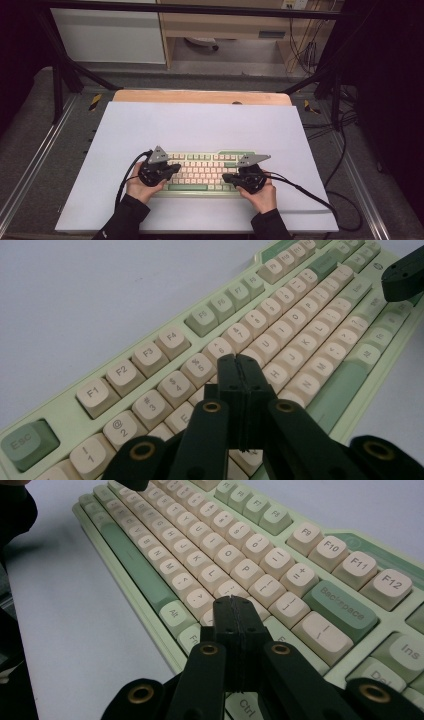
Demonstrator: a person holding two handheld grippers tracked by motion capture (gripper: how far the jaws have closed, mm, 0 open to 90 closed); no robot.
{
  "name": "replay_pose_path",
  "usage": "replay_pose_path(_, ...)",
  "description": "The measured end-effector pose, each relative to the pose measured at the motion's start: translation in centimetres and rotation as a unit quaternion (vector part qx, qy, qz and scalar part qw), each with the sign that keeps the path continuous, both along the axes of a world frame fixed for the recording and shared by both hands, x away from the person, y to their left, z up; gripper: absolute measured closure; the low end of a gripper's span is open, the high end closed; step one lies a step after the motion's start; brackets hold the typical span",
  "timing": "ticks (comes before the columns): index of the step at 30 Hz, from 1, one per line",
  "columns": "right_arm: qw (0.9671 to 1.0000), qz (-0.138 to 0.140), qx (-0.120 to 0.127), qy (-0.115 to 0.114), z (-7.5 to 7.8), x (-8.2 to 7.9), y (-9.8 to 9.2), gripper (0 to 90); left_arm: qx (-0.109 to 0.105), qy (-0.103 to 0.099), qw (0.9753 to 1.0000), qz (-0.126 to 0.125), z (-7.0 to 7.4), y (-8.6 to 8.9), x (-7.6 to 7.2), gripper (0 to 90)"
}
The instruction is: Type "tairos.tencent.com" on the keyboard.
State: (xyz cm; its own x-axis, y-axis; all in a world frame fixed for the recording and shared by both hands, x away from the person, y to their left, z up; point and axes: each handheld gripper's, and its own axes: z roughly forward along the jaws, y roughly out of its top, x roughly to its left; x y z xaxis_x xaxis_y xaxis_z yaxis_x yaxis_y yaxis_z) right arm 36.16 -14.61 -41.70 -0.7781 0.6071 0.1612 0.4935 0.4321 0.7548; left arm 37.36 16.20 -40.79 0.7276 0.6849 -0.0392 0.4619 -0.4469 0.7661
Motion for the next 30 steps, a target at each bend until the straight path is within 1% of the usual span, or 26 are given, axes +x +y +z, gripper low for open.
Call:
replay_pose_path(7, 1.0000, 0.000, -0.001, 0.001, 0.0, 0.0, 0.0, 90.0, -0.004, 0.002, 1.0000, 0.005, -0.1, -0.6, 0.5, 89.6)
replay_pose_path(15, 1.0000, 0.001, -0.002, -0.001, 0.0, 0.0, 0.0, 90.0, 0.007, 0.002, 0.9999, 0.008, -0.8, -1.1, 1.0, 89.5)
replay_pose_path(17, 1.0000, 0.001, -0.003, -0.001, 0.0, 0.0, 0.0, 90.0, 0.005, 0.003, 0.9999, 0.010, -0.9, -1.1, 1.1, 89.6)
replay_pose_path(22, 1.0000, 0.000, -0.002, 0.002, -0.1, 0.0, 0.0, 90.0, 0.013, 0.006, 0.9999, 0.007, -1.4, -1.5, 1.3, 89.5)
replay_pose_path(25, 1.0000, 0.001, -0.003, -0.002, -0.1, 0.0, 0.0, 90.0, 0.015, 0.007, 0.9998, 0.007, -1.5, -1.6, 1.3, 89.6)
replay_pose_path(30, 1.0000, 0.001, -0.003, -0.001, 0.0, 0.0, 0.0, 90.0, 0.015, 0.007, 0.9999, 0.005, -1.6, -1.6, 1.3, 89.6)
